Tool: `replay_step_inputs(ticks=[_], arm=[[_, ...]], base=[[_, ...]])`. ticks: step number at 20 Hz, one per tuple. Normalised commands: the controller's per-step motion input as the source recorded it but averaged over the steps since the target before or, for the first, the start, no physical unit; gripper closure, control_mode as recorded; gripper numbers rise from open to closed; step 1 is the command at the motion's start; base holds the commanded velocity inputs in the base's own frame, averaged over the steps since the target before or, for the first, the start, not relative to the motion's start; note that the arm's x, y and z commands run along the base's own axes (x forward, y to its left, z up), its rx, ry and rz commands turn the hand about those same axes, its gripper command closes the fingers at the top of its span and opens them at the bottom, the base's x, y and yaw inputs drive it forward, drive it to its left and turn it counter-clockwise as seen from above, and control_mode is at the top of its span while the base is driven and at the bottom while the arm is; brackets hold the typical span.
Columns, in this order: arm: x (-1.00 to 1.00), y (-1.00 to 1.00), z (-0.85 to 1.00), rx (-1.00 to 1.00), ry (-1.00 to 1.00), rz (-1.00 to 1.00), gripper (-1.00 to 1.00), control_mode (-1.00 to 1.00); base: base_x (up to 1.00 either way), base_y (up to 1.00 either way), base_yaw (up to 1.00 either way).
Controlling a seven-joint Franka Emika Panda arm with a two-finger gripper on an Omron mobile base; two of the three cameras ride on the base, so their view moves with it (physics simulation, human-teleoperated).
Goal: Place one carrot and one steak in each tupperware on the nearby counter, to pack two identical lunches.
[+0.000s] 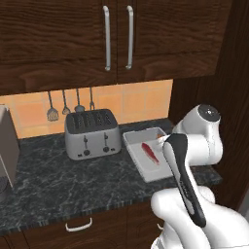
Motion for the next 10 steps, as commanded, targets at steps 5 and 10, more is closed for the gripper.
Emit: replay_step_inputs(ticks=[5,10], arm=[[0.97,0.12,-0.72,0.00,0.20,0.00,1.00,-1.00],[0.57,0.00,-0.48,0.01,0.18,0.00,1.00,-1.00]], base=[[0.00,0.00,0.00],[0.00,0.00,0.00]])
